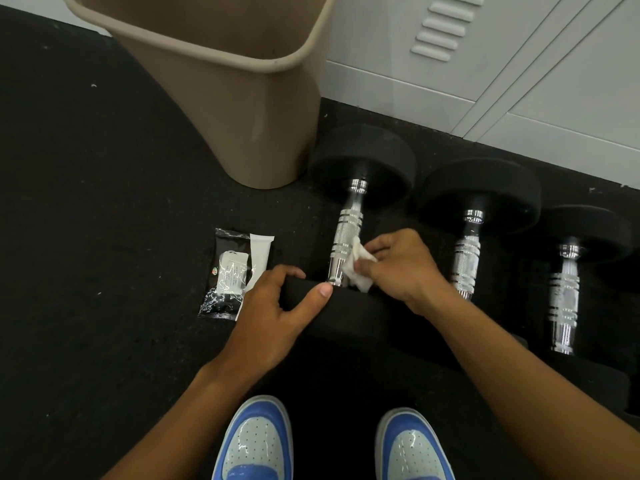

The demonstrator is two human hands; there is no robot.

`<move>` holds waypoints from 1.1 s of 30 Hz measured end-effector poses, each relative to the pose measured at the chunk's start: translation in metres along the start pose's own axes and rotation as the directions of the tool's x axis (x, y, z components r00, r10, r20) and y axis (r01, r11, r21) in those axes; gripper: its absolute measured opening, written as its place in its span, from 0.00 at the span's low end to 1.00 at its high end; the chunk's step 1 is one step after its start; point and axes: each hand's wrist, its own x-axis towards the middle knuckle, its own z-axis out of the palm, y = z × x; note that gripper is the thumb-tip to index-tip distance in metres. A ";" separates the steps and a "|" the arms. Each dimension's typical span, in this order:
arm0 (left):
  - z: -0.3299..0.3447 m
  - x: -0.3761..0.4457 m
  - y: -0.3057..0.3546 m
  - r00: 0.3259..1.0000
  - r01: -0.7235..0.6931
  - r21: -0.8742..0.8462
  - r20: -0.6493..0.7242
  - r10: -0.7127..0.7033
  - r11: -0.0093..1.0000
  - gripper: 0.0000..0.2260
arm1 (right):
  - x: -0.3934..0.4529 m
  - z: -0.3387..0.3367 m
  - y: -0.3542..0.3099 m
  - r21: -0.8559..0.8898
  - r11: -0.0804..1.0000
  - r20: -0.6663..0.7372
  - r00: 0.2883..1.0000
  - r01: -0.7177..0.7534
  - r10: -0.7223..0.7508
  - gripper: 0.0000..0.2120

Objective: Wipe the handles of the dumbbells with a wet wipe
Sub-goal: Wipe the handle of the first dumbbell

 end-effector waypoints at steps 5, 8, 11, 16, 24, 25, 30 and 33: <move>0.002 0.000 -0.001 1.000 -0.009 0.015 -0.008 0.009 1.000 0.26 | -0.003 0.004 0.001 -0.052 0.997 0.084 0.995 -0.053 0.057 0.08; 0.001 0.000 -0.001 1.000 0.002 0.007 -0.008 -0.002 1.000 0.26 | 0.002 -0.004 -0.002 0.024 0.999 0.037 0.999 -0.037 0.036 0.08; 0.000 0.000 -0.001 1.000 0.008 0.007 -0.009 -0.007 1.000 0.26 | 0.010 0.000 0.001 0.094 0.994 -0.025 0.997 -0.064 0.066 0.06; 0.001 0.000 0.000 1.000 -0.014 0.014 -0.006 0.014 1.000 0.25 | 0.003 0.006 -0.002 0.058 0.984 0.166 0.974 -0.168 0.156 0.05; 0.000 0.000 -0.001 1.000 -0.005 0.015 -0.004 0.005 1.000 0.26 | 0.004 0.006 -0.012 0.245 0.941 0.123 0.970 -0.233 0.209 0.11; 0.001 0.000 -0.001 1.000 -0.004 0.015 -0.004 0.004 1.000 0.26 | 0.002 0.009 -0.010 0.233 0.937 0.175 0.959 -0.259 0.221 0.12; 0.001 0.000 -0.004 1.000 0.001 0.005 -0.002 -0.001 1.000 0.25 | 0.004 -0.002 -0.013 0.248 0.951 0.054 0.982 -0.187 0.179 0.05; 0.001 0.000 -0.003 1.000 0.001 0.014 0.003 -0.001 1.000 0.24 | 0.014 0.000 -0.015 0.225 0.960 -0.053 0.982 -0.165 0.181 0.06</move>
